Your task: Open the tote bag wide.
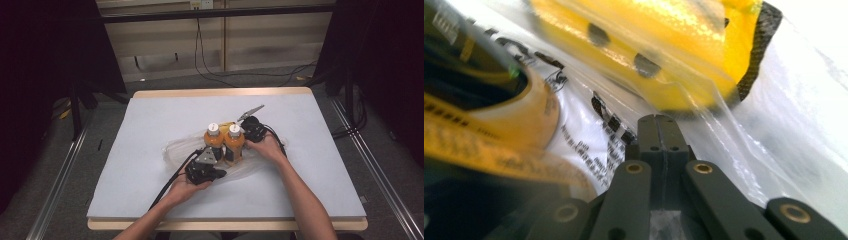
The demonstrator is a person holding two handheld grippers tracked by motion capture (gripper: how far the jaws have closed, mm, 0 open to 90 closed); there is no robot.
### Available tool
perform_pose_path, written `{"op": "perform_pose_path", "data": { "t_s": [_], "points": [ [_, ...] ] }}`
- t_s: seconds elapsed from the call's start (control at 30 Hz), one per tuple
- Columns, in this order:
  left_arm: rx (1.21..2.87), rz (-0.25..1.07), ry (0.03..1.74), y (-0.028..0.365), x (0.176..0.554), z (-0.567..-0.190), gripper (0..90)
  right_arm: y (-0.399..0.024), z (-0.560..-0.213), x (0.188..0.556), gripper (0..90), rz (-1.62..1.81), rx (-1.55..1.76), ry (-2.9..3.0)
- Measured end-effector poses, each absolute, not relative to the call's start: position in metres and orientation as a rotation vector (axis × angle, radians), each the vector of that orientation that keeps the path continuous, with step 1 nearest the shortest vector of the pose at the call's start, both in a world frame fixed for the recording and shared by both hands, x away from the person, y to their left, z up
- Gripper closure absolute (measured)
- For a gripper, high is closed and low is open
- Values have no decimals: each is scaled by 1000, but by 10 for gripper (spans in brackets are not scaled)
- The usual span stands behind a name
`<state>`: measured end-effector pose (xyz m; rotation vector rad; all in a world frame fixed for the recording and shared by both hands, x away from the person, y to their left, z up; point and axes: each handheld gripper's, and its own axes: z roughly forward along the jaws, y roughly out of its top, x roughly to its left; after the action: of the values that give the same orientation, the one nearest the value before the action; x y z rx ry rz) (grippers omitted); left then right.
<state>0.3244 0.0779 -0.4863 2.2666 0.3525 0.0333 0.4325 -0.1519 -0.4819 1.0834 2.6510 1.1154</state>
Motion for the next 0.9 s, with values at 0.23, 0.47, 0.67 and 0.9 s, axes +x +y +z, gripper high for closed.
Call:
{"op": "perform_pose_path", "data": {
  "t_s": [0.23, 0.47, 0.67, 0.9],
  "points": [
    [2280, 20, 328, 77, 319, -485, 900, -144, -482, 441, 900, 1117, 1097, 2644],
    [2289, 6, 275, 78, 313, -485, 900, -134, -482, 451, 900, 1115, 1095, 2642],
    [2299, 5, 271, 78, 309, -484, 900, -130, -485, 456, 900, 1153, 1139, 2612],
    [2278, -19, 274, 80, 306, -485, 900, -129, -488, 461, 900, 1188, 1180, 2571]
  ]
}}
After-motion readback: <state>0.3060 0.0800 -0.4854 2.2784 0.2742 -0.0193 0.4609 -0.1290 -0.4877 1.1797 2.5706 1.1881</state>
